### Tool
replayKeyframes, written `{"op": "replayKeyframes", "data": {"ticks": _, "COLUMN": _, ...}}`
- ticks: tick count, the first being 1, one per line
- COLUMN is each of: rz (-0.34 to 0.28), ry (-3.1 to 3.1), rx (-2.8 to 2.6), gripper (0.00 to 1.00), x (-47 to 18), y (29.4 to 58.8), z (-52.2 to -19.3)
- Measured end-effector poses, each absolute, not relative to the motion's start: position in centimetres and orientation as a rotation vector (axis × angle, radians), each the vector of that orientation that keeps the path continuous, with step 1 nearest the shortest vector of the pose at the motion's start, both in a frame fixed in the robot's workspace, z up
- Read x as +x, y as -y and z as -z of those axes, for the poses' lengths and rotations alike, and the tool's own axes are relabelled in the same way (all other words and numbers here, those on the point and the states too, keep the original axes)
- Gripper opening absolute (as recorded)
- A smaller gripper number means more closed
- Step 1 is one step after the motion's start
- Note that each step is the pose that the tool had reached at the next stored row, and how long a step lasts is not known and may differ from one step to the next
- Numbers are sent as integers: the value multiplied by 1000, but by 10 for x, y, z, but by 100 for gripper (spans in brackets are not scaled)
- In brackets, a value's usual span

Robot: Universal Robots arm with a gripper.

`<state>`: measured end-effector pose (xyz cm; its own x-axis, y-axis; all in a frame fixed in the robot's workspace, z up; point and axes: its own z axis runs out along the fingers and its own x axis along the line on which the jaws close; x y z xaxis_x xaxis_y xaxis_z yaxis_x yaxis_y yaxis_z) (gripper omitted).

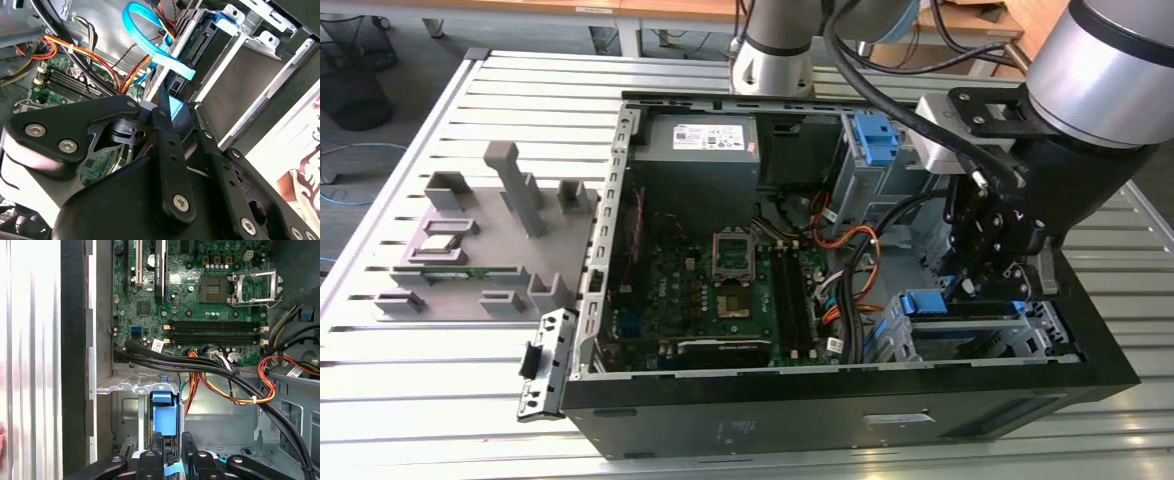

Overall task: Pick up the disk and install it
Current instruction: 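Insert the first disk wire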

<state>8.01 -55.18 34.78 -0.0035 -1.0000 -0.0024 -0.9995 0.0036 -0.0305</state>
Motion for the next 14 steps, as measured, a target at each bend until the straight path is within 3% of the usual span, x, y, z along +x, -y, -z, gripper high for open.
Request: {"op": "replayKeyframes", "data": {"ticks": 14, "rz": 31, "ry": -2230, "rx": -2180, "gripper": 30, "x": 102, "y": 549, "z": -347}}
